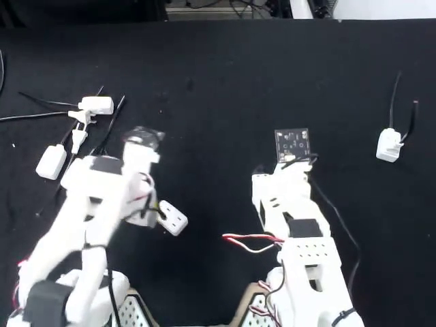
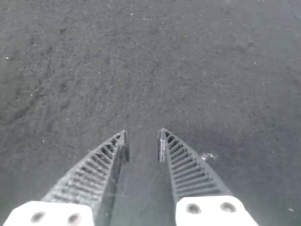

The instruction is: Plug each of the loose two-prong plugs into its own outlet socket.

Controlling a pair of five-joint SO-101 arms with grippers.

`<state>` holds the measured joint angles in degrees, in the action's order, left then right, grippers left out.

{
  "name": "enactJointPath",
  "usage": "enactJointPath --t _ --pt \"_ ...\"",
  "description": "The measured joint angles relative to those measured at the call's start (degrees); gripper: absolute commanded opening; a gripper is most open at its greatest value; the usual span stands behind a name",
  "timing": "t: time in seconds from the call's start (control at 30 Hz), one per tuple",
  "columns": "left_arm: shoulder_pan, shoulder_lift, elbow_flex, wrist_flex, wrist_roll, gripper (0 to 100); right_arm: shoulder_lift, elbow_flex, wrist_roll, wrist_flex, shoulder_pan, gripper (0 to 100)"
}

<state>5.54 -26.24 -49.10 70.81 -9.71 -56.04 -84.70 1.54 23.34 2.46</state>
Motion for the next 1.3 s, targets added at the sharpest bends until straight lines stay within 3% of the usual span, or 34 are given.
enactJointPath --t 0.2,0.37,0.47,0.57,0.7,0.83,0.97,1.1,1.3 --pt "8.7 -3.7 -5.9 -13.1 4.4 21 0.0 2.3 -0.4 0.0 -8.0 10.0" --pt "13.9 -1.7 -6.7 -21.3 5.7 21 0.0 2.3 -2.1 0.0 -8.6 10.0" --pt "14.9 0.3 -4.8 -22.0 8.2 21 0.0 2.3 -2.2 0.0 -8.6 10.1" --pt "14.9 0.7 -1.2 -20.3 10.5 21 0.0 2.3 -2.3 0.0 -8.6 10.1" --pt "12.7 0.7 6.2 -9.8 8.9 21 0.0 2.3 -2.3 0.0 -8.6 10.2" --pt "7.9 0.7 9.9 2.8 1.8 21 0.0 2.3 -2.3 0.0 -8.6 10.2" --pt "5.4 3.3 9.4 10.7 -10.5 20 0.0 2.3 -2.3 0.0 -8.6 10.2" --pt "4.8 7.3 4.7 8.3 -15.6 20 0.0 2.3 -2.5 0.0 -8.6 10.2" --pt "5.5 11.3 3.3 -5.1 -8.1 21 0.0 2.3 -2.5 0.0 -8.6 10.2"
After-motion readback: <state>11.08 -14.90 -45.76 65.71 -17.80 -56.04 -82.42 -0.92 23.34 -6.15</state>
